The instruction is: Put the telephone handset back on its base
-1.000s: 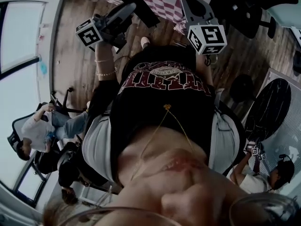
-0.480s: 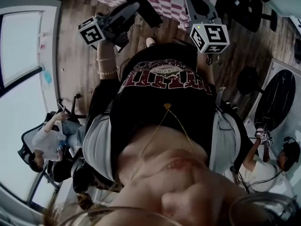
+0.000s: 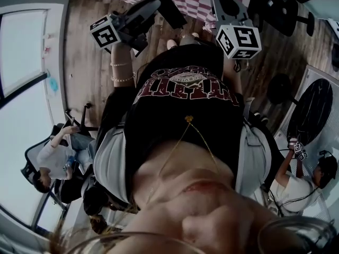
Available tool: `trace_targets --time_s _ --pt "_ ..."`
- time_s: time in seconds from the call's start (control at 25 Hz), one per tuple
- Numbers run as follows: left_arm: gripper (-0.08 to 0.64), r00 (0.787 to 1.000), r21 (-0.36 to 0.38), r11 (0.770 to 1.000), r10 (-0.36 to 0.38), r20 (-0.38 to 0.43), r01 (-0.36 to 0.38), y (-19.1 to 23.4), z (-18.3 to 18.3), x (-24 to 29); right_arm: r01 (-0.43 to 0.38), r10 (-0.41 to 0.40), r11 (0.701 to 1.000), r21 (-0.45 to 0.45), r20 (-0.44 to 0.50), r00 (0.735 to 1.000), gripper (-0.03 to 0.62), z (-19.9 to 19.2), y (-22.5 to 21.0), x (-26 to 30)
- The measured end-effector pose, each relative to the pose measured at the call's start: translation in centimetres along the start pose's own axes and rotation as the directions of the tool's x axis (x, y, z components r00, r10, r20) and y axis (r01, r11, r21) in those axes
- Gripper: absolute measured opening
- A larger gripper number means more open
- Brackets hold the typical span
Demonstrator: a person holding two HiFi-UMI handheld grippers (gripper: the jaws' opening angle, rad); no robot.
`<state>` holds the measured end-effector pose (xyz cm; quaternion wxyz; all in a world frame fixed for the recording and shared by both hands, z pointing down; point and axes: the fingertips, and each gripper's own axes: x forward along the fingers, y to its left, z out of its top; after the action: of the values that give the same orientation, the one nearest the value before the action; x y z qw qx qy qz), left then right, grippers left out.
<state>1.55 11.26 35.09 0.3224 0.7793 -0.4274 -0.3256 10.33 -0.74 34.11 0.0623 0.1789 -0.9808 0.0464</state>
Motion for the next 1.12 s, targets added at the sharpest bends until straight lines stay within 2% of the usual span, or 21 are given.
trace_targets --time_s 0.2,0.6,0.76,1.0,1.12 --pt "0.080 1.000 0.023 1.000 0.004 0.005 -0.004 -0.5 0.3 0.1 -0.018 0.018 1.000 0.003 -0.002 1.000 0.020 -0.1 0.3 0.3" --pt "0.080 1.000 -0.005 1.000 0.023 0.021 -0.022 3.0 3.7 1.1 -0.045 0.045 0.999 0.001 -0.015 0.999 0.020 1.0 -1.5 5.6" --pt "0.080 0.999 0.016 0.999 0.028 0.015 -0.028 3.0 4.4 1.8 -0.064 0.064 0.998 -0.007 -0.007 0.998 0.020 1.6 -1.7 6.5" --pt "0.080 1.000 0.003 1.000 0.030 -0.008 -0.030 5.8 7.3 5.6 -0.070 0.070 0.998 0.006 -0.006 0.998 0.020 3.0 -5.7 10.5" --pt "0.080 0.999 0.014 0.999 0.036 -0.014 -0.036 5.6 7.5 5.9 -0.074 0.074 0.997 0.005 0.001 0.997 0.020 3.5 -5.9 10.6"
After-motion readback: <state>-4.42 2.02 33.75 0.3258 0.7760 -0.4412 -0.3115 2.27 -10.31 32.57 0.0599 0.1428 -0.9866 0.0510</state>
